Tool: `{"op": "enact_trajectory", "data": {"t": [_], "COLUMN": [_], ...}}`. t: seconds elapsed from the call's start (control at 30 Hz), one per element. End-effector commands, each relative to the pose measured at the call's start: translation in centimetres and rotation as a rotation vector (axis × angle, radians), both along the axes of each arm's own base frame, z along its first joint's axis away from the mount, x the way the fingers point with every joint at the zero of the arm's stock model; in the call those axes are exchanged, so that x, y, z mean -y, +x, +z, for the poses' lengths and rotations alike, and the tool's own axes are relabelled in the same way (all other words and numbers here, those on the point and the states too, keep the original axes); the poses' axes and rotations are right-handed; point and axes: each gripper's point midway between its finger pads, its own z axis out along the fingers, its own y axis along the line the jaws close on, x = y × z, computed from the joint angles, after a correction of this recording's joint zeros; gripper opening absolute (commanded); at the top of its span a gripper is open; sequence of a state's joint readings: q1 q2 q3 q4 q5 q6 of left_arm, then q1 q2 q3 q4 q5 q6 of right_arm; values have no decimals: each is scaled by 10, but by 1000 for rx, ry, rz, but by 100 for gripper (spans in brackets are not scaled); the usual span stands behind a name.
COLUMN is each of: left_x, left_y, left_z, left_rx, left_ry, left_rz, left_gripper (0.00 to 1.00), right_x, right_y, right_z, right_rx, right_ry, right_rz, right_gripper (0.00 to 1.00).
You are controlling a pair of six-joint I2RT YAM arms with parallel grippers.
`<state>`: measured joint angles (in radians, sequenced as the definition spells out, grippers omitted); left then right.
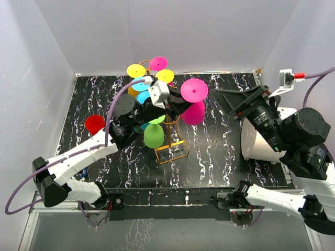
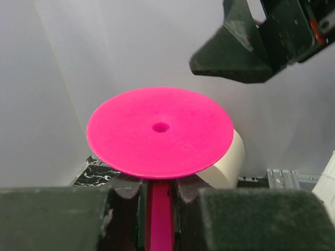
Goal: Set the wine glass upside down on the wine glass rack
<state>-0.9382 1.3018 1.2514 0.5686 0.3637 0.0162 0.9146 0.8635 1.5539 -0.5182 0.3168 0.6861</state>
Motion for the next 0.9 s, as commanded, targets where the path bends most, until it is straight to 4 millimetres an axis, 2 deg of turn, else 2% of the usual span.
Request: {"op": "enact_trajectory", "data": {"t": [0.0, 0.1, 0.2, 0.4, 0.5, 0.67, 0.73, 0.8, 0.87], "left_x": [-8, -11, -12, -10, -6, -2, -3, -4, -7], "left_y": [-19, -19, -21, -18, -16, -16, -16, -16, -13], "left_z": [28, 27, 25, 22, 21, 25, 28, 33, 37], "left_rx": [150, 157, 153, 148, 149, 151, 146, 133, 107], "left_ry": [-68, -78, -82, -80, -76, -84, -92, -106, -124], "left_rz": [-42, -38, -37, -35, -38, -53, -54, -51, -36], "left_gripper": [0, 0, 0, 0, 0, 0, 1, 19, 40], "right_x": [-5, -1, 2, -14, -21, -16, -14, -11, -8], "right_y": [16, 26, 29, 25, 23, 21, 20, 18, 17], "right_z": [-10, -21, -27, -28, -30, -22, -15, -6, 3], "right_rx": [-173, -228, -238, -222, -228, -202, -181, -156, -131], "right_ry": [39, 49, 76, 116, 114, 165, 179, 196, 211], "right_rz": [-57, -123, -149, -69, -36, -36, -37, -36, -37], "right_gripper": [57, 49, 47, 40, 29, 1, 0, 0, 0]}}
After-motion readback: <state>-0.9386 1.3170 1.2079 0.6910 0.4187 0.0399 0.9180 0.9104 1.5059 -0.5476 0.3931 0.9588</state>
